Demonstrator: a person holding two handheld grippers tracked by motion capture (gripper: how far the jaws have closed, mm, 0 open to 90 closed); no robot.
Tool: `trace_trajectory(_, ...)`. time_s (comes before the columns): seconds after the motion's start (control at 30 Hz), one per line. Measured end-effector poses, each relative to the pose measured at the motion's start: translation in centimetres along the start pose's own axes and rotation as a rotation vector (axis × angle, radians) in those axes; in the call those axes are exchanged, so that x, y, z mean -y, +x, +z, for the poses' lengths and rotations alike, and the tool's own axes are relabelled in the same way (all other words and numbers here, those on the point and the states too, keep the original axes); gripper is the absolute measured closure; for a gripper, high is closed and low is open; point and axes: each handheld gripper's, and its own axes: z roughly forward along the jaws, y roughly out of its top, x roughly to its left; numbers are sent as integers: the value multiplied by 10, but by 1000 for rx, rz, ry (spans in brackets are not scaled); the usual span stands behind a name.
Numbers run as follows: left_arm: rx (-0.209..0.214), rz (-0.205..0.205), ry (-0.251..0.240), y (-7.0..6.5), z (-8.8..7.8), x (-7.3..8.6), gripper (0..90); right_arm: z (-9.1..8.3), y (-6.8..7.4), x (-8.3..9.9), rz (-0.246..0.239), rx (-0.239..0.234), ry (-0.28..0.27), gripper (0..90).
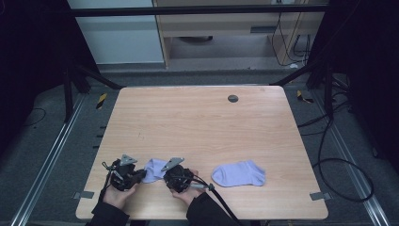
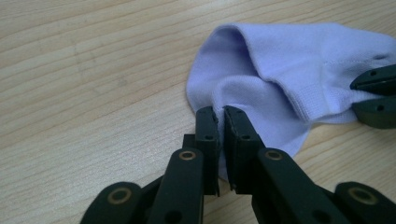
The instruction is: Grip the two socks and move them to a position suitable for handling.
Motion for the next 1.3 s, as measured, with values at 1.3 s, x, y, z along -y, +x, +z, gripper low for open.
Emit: trace_trajectory(1.3, -32, -28, -100, 4, -19, -3, 594, -56, -77, -21, 204, 198, -187, 550)
